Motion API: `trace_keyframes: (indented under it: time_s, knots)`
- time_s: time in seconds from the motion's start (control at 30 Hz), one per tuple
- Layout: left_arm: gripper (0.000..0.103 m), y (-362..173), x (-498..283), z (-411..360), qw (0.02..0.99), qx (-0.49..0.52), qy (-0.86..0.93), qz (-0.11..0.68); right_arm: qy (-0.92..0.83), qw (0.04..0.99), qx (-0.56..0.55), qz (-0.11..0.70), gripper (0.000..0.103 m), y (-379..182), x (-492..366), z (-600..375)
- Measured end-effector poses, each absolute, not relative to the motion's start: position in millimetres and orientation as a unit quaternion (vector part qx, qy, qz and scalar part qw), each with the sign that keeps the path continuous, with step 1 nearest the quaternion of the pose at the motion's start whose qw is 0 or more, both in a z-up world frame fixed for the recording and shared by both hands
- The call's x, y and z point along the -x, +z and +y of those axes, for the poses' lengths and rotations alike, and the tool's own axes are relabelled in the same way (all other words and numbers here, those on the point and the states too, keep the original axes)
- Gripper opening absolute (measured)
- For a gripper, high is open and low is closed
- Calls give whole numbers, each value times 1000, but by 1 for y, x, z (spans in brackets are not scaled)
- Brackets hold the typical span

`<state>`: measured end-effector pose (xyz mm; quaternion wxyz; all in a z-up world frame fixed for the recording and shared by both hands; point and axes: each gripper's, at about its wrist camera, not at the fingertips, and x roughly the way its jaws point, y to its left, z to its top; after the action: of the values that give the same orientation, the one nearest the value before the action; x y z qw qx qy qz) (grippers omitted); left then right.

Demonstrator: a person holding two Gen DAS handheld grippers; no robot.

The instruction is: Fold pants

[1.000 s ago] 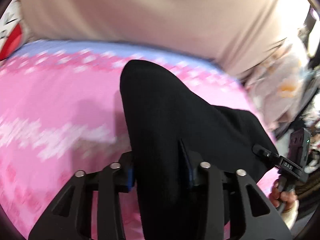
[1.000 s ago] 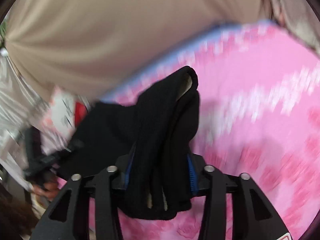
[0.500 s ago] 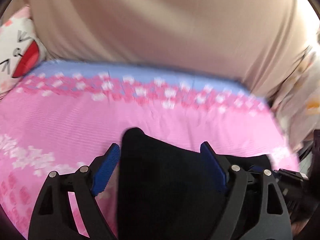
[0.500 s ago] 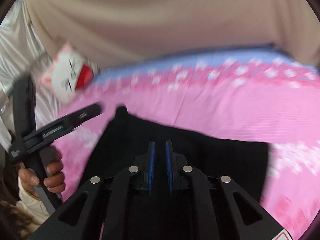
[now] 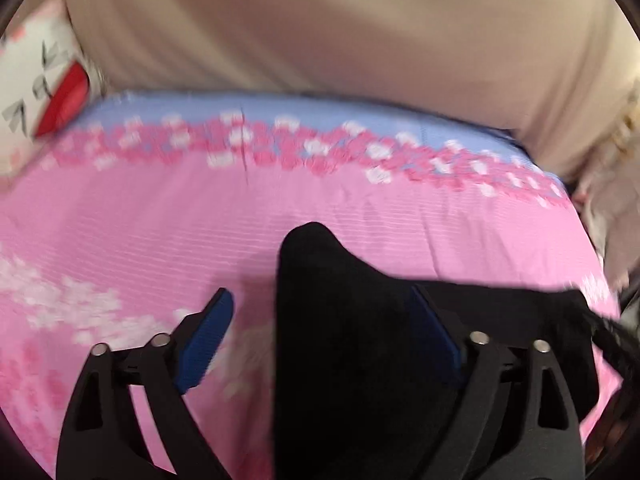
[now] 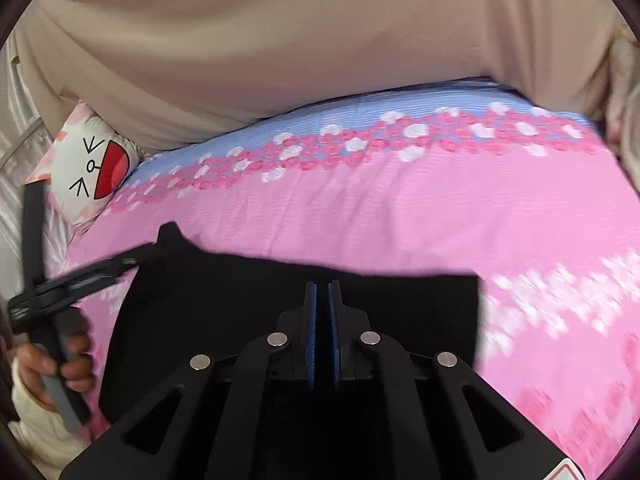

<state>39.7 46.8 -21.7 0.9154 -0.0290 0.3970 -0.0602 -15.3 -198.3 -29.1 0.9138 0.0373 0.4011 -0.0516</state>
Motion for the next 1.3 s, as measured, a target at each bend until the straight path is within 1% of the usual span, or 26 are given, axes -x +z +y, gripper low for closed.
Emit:
trace_keyframes:
  time_s: [0.03,0.07,0.13,0.17,0.2,0.23,0.33,0.4,0.43,0.47,0.5,0.6,0.67,0.73,0.77,0.8,0.9,1.1,1.3]
  knots:
    - [96,-22,-36,46,919,11,-52,391,-71,907,-27,413,1,-35,16,-203]
    - [96,-29,-29,37,921,-28,-38,387,-105,898,-12,428,0,-47,18,-217]
    - [95,-42,-24,27,916,-76,-17,394,-94,901,-67,419,0,-48,26,-233]
    - [95,-44,-16,27,916,-82,-12,393,-97,902,-85,412,1,-38,35,-235]
    - [95,-40,-8,29,916,-76,-19,393,-104,910,-70,395,4,-27,47,-229]
    - [95,-34,5,34,916,-61,-35,394,-107,916,-51,384,10,-19,59,-221]
    - [96,-27,31,45,913,-43,-59,401,-101,911,-38,398,11,-20,84,-213]
    - [98,-32,37,51,904,-27,-80,420,-110,902,-34,415,23,-31,96,-215]
    - [98,-34,38,52,898,-16,-89,431,-117,901,-36,415,52,-33,103,-218]
    - [98,-40,40,57,887,11,-107,449,-124,901,-46,413,77,-35,112,-223]
    - [98,-46,41,61,877,38,-127,463,-127,902,-57,408,79,-37,119,-228]
    - [98,-66,44,73,849,115,-153,492,-95,899,-105,414,79,-47,131,-242]
    - [98,-74,46,79,835,153,-166,502,-67,890,-154,424,79,-57,135,-250]
    - [98,-80,47,83,822,185,-188,505,-16,870,-231,435,79,-72,136,-261]
    - [98,-79,47,84,822,189,-192,501,0,865,-256,432,84,-77,137,-265]
    - [98,-81,46,83,821,192,-196,501,15,870,-268,414,84,-77,138,-267]
    - [98,-83,38,78,820,190,-216,495,32,869,-272,413,86,-78,129,-268]
    - [98,-83,12,60,812,179,-247,498,57,866,-262,421,86,-80,97,-269]
    - [98,-81,-2,34,826,120,-228,502,69,869,-244,424,87,-80,67,-269]
